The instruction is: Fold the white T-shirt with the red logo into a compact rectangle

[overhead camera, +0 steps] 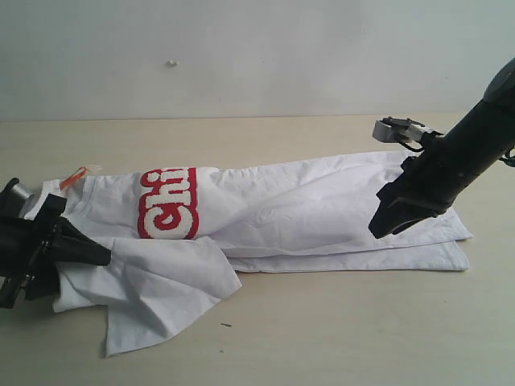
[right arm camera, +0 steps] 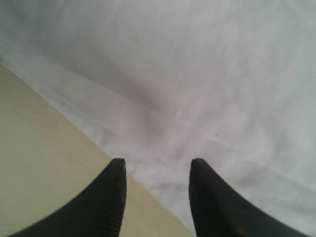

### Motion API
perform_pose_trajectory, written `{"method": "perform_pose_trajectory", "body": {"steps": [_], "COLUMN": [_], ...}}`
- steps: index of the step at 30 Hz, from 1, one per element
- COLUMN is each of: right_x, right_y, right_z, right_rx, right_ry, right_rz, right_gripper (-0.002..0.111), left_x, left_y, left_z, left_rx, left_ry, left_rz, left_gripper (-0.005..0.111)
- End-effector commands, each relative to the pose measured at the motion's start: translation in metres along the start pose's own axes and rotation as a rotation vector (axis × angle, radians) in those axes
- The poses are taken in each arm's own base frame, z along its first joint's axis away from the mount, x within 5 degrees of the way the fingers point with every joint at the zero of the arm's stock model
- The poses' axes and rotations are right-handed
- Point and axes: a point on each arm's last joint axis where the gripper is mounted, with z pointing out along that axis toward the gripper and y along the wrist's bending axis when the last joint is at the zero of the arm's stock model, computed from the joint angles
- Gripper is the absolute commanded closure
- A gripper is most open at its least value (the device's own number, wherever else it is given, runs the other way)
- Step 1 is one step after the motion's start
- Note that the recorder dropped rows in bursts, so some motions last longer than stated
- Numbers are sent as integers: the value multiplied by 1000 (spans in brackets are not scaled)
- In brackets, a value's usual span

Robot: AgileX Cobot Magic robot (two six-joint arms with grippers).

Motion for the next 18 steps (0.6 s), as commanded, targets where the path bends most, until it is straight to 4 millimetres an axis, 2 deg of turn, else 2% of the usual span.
{"method": "perform_pose_trajectory", "body": {"steps": [1,7,10,15,18], "right_x": [-1,-1,-1,-1,-1], "right_y": [0,0,0,0,0], "right_z": [-2,-2,-2,-2,-2], "right_rx": [-6,-6,-6,-6,-11], "right_ry": [-8,-8,-8,-8,-11], "right_rz": [6,6,6,6,9], "right_gripper": [67,67,67,67,67], "left_x": [7,11,11,2,-12], "left_y": [-2,-1,-6,-19,-25], "left_z": [0,-1,-1,-2,-2], "left_rx": [5,-2,56,200,315], "left_ry": [81,133,127,37,-86], "left_rz": [26,34,-14,-89,-237], "left_gripper": [78,88,107,107,107]}}
